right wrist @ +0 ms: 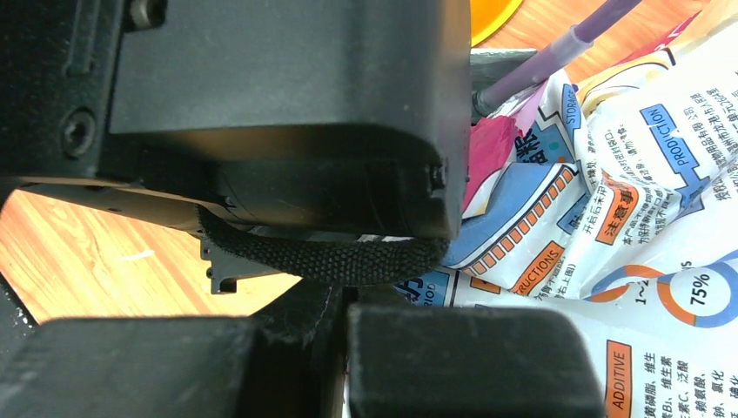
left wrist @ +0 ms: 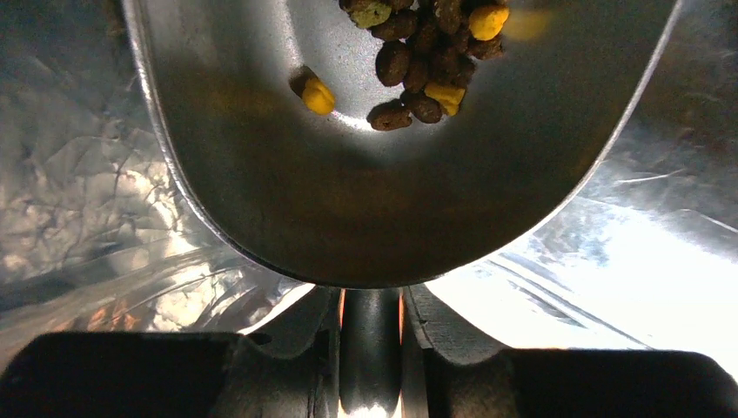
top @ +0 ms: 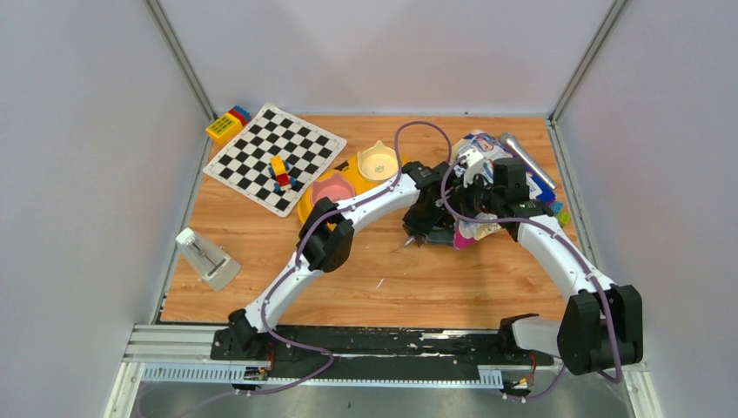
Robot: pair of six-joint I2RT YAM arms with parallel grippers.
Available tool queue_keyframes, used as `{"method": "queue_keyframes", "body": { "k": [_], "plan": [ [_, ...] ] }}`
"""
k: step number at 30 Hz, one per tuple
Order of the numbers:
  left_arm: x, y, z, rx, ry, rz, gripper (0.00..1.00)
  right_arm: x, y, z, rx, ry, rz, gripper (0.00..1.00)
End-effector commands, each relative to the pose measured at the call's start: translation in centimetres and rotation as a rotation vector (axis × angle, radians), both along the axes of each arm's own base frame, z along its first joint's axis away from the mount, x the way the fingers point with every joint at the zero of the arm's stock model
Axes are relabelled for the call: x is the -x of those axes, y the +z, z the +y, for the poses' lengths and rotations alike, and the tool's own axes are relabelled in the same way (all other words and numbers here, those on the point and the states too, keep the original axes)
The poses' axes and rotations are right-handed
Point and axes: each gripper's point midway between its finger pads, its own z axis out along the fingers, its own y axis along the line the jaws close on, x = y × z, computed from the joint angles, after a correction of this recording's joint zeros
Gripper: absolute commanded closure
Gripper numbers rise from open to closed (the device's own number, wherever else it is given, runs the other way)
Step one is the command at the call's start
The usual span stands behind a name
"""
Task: Serve the pet food
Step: Collect the pet food from the pet food bag.
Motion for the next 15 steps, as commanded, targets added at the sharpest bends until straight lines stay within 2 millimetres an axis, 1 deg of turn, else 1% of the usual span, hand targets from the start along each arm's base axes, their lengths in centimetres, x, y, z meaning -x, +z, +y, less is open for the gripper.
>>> {"method": "queue_keyframes", "body": {
  "k": [1, 2, 5, 11, 14, 15],
  "plan": [
    [-7.2, -1.8, -5.3, 0.262, 0.180, -0.087, 1.00, 10.1, 2.2, 6.3, -0.251, 0.362, 0.267, 1.00],
    [-7.1, -1.6, -6.0, 0.294, 0.173, -0.075, 1.00, 10.0, 2.3, 6.2, -0.248, 0.360, 0.258, 1.00],
    [-7.8, -0.3, -7.9, 0.399, 0.160, -0.071, 1.00, 9.8, 2.9, 5.8, -0.244, 0.342, 0.225, 1.00],
    [-8.8, 3.0, -10.0, 0.570, 0.111, -0.062, 1.00, 8.0, 3.7, 3.9, -0.268, 0.255, 0.205, 1.00],
    [-9.0, 5.5, -10.5, 0.637, 0.080, -0.066, 1.00, 7.2, 4.6, 2.8, -0.309, 0.222, 0.203, 1.00],
    [-9.2, 6.8, -10.5, 0.653, 0.069, -0.084, 1.00, 7.1, 4.8, 2.4, -0.321, 0.214, 0.199, 1.00]
  ]
}}
